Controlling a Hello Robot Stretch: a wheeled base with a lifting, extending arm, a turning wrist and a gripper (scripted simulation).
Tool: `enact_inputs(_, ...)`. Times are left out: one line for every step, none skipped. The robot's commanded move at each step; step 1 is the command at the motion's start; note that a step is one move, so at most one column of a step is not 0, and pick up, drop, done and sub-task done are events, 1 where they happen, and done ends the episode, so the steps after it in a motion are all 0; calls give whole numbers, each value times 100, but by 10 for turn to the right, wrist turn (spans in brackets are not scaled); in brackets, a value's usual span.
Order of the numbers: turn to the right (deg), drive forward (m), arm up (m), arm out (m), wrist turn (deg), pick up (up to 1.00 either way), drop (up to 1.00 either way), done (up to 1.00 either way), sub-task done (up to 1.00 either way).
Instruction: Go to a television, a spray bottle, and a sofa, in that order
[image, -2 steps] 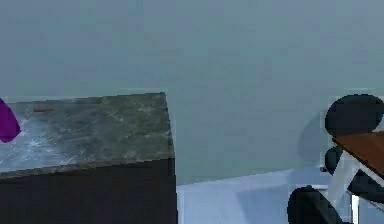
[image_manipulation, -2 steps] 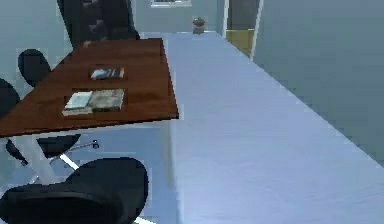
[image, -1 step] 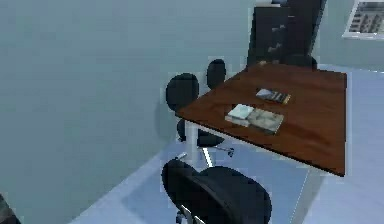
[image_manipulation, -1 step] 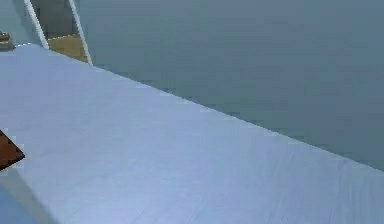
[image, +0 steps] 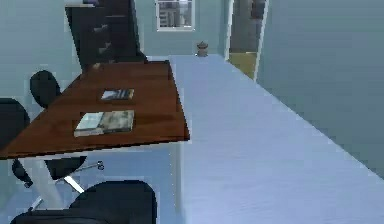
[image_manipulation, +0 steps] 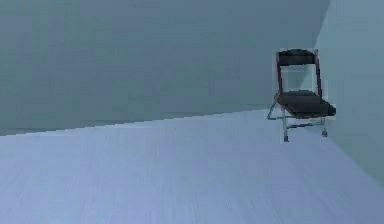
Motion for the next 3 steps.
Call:
enact_inputs(390,0,0,0,0,0,0,0,0)
enact_inputs(0,100,0,0,0,0,0,0,0)
enact_inputs(420,0,0,0,0,0,0,0,0)
